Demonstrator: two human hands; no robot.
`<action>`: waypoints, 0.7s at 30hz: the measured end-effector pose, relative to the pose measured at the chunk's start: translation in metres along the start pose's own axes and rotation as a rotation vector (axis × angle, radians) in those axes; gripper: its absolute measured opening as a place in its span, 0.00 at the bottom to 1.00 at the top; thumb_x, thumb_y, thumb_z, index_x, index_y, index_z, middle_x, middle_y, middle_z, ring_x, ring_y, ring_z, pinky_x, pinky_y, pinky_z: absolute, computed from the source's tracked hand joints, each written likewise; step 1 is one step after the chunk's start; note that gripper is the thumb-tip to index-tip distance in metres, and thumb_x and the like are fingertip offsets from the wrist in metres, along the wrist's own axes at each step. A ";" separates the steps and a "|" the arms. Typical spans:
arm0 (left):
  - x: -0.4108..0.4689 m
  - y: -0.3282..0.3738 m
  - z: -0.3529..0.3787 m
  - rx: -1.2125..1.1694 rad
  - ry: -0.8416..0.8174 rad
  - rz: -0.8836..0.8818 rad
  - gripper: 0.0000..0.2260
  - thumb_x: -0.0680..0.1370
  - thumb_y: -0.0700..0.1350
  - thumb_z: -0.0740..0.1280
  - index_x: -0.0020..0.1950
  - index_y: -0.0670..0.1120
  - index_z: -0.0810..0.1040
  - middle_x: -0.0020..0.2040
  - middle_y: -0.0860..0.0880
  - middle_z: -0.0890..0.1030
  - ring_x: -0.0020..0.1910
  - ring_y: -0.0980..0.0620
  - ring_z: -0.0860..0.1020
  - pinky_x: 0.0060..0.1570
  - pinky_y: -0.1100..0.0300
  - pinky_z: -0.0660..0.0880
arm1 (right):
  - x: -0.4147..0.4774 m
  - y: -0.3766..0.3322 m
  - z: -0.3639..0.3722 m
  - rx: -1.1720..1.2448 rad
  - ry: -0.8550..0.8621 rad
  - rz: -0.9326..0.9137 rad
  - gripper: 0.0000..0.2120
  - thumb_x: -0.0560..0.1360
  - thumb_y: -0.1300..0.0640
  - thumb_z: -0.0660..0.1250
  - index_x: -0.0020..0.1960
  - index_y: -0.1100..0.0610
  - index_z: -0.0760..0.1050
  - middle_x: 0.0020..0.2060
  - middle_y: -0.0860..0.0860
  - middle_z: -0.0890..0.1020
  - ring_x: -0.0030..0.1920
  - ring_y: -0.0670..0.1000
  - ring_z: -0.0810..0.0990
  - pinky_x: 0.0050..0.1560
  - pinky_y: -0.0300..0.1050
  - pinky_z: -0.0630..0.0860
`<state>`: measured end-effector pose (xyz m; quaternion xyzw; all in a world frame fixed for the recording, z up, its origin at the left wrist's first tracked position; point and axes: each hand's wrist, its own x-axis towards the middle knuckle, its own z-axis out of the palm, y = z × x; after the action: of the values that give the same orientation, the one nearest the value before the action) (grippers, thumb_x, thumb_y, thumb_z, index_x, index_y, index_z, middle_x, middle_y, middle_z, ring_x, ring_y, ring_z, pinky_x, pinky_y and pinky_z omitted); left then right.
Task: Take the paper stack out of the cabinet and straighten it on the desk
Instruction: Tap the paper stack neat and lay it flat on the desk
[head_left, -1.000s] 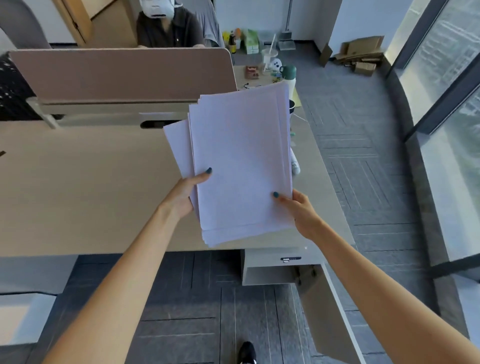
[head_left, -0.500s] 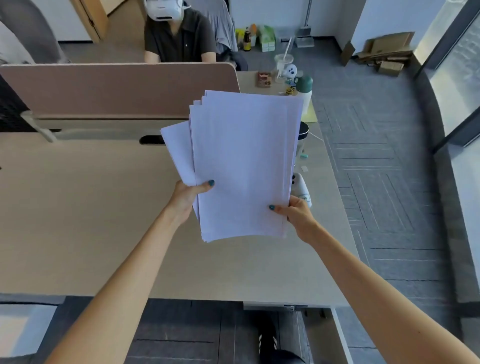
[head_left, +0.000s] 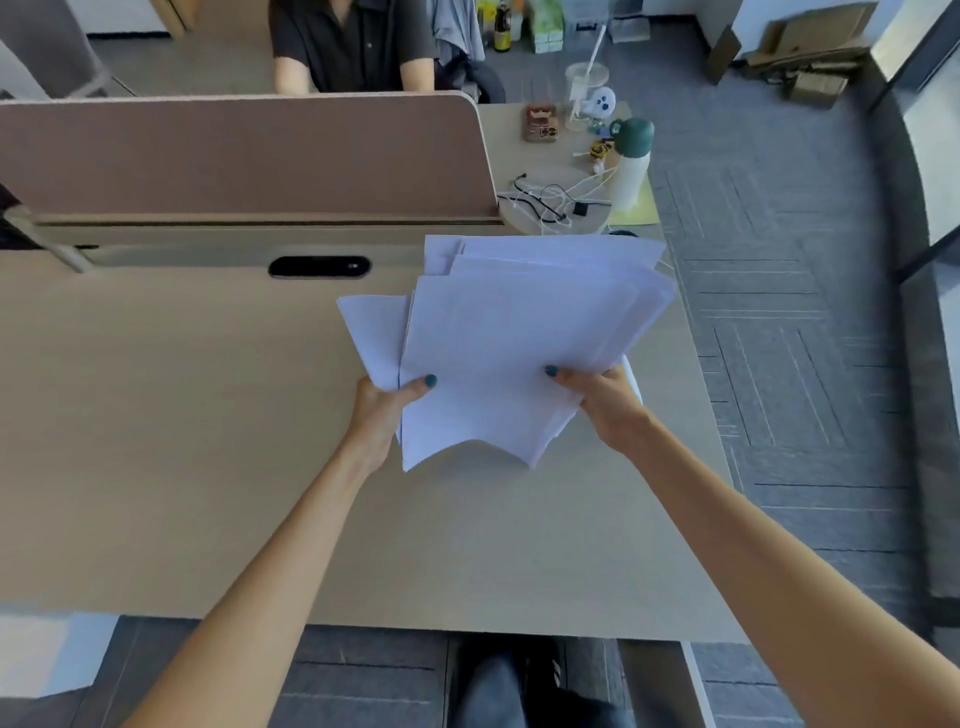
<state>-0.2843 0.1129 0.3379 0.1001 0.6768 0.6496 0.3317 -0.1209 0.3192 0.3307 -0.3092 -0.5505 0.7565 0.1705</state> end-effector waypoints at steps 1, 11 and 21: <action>0.001 -0.002 -0.002 -0.002 -0.009 0.003 0.13 0.73 0.35 0.72 0.55 0.48 0.82 0.56 0.48 0.85 0.53 0.52 0.84 0.53 0.55 0.79 | 0.000 0.000 0.002 -0.013 0.019 -0.001 0.14 0.63 0.65 0.72 0.48 0.55 0.81 0.44 0.54 0.83 0.49 0.56 0.80 0.47 0.50 0.76; 0.003 -0.001 -0.025 0.007 -0.138 0.017 0.22 0.69 0.34 0.74 0.61 0.48 0.80 0.61 0.46 0.83 0.60 0.49 0.82 0.63 0.47 0.75 | -0.014 -0.005 0.000 -0.245 -0.020 -0.076 0.22 0.65 0.67 0.75 0.55 0.52 0.76 0.49 0.50 0.83 0.50 0.49 0.82 0.51 0.48 0.81; -0.001 0.042 -0.043 0.133 -0.456 0.055 0.27 0.70 0.39 0.72 0.68 0.49 0.74 0.65 0.46 0.79 0.65 0.45 0.78 0.60 0.48 0.75 | -0.021 -0.036 0.010 -0.362 -0.180 -0.020 0.23 0.65 0.66 0.76 0.57 0.52 0.77 0.47 0.41 0.85 0.54 0.44 0.82 0.63 0.52 0.76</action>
<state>-0.3212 0.0831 0.3750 0.2843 0.6228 0.5729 0.4506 -0.1143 0.3111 0.3726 -0.2605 -0.6937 0.6679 0.0697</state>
